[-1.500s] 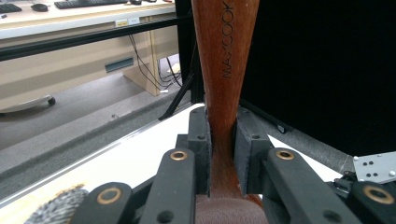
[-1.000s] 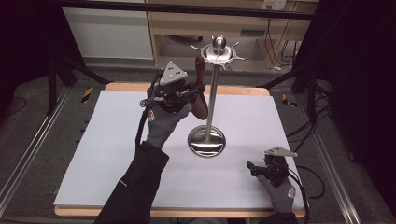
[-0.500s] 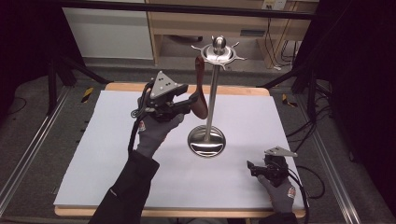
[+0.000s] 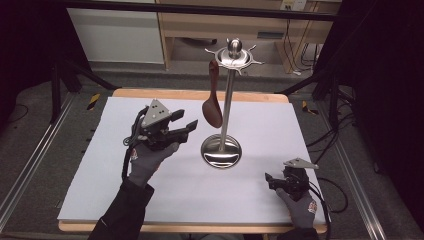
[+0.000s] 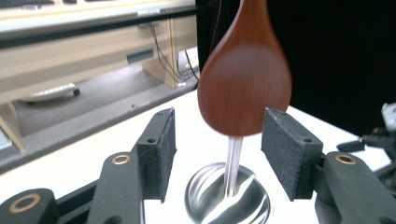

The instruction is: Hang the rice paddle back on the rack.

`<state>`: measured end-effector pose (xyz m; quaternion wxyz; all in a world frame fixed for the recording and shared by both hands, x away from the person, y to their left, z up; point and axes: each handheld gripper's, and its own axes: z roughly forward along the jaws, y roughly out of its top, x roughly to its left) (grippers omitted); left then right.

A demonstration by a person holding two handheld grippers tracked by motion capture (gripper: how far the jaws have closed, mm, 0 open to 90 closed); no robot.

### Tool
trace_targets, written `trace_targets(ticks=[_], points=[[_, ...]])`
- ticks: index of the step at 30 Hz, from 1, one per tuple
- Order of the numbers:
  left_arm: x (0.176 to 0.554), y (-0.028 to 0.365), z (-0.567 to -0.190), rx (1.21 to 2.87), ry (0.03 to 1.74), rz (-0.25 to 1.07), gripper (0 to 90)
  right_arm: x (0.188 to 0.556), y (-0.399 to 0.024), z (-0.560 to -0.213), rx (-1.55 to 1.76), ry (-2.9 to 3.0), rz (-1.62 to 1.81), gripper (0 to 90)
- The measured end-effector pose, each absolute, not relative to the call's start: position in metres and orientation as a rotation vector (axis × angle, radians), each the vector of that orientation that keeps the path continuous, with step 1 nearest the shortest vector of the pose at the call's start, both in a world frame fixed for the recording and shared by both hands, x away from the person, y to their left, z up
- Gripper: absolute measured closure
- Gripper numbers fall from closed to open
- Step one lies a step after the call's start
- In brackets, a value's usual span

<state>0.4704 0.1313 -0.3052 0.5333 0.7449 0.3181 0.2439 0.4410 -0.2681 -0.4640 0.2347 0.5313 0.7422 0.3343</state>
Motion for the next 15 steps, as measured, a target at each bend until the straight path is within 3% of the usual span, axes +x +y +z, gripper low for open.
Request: trace_targets(ticks=[15], points=[[0.453,0.176,-0.380,1.850,0.872,0.538,42.7,0.438,-0.266,-0.465,1.444,2.041,0.889,17.9]])
